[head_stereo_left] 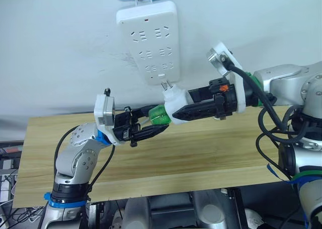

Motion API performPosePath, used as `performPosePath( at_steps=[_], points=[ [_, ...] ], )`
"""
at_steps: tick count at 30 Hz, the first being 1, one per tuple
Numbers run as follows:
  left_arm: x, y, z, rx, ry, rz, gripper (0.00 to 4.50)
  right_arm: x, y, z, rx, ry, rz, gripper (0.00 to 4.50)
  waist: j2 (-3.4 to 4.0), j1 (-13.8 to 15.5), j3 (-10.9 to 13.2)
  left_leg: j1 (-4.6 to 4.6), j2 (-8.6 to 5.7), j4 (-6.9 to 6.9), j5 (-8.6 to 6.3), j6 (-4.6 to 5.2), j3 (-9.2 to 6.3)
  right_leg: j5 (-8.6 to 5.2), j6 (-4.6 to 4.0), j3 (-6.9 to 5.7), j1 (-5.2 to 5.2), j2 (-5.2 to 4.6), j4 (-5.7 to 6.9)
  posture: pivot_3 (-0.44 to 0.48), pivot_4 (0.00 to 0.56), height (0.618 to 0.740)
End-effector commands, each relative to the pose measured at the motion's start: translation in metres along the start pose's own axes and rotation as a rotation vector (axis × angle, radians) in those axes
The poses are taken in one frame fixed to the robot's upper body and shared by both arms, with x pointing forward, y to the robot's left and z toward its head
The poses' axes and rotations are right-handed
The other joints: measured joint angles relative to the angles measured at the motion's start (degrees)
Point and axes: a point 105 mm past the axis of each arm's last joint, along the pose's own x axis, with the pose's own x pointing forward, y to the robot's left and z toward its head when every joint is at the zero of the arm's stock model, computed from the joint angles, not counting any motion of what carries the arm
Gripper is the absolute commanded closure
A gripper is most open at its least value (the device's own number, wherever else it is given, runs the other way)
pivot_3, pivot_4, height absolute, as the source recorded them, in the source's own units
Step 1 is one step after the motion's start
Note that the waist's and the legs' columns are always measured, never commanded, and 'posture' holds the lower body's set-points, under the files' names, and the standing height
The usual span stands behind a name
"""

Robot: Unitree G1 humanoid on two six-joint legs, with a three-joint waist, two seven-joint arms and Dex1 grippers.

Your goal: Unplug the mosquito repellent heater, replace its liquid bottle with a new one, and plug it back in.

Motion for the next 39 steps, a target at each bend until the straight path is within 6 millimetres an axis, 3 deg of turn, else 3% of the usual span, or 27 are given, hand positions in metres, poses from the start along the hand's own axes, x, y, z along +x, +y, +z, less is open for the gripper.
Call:
performPosePath(
  at_steps=[1,27,29,32,39],
  points=[
    [0.016,-0.011,0.009,0.033,-0.027,-0.078,2.24,0.011,0.027,-0.004,-0.036,0.038,0.173,1.53,0.00,0.0,0.0,0.00,0.00,0.00,0.00,0.00,0.00,0.00,0.00,0.00,0.00,0.00,0.00,-0.310,0.383,0.740],
    [0.019,-0.016,0.008,0.020,-0.020,-0.130,2.24,0.013,0.032,-0.008,-0.024,0.067,0.224,1.53,0.00,0.0,0.0,0.00,-0.01,0.01,0.00,0.00,0.00,0.00,0.00,0.01,0.00,0.00,0.02,-0.299,0.390,0.740],
    [0.019,-0.016,0.008,0.020,-0.019,-0.129,2.24,0.012,0.032,-0.007,-0.024,0.066,0.223,0.80,0.00,0.0,0.0,-0.01,-0.01,0.01,0.00,0.00,0.00,0.00,0.00,0.01,0.00,0.00,0.02,-0.299,0.389,0.740],
    [0.019,-0.016,0.007,0.022,-0.019,-0.125,2.24,0.012,0.029,-0.007,-0.027,0.070,0.197,0.02,-0.01,0.0,0.0,-0.02,-0.01,0.02,0.00,0.00,0.01,0.00,0.00,0.03,0.00,0.01,0.02,-0.300,0.388,0.740],
    [0.018,-0.015,0.007,0.027,-0.017,-0.112,2.24,0.009,0.023,-0.007,-0.014,0.082,0.162,0.02,-0.01,0.0,0.0,-0.01,-0.01,0.04,0.00,0.00,-0.01,0.00,0.00,0.03,0.00,0.01,0.04,-0.301,0.389,0.740]
  ],
)
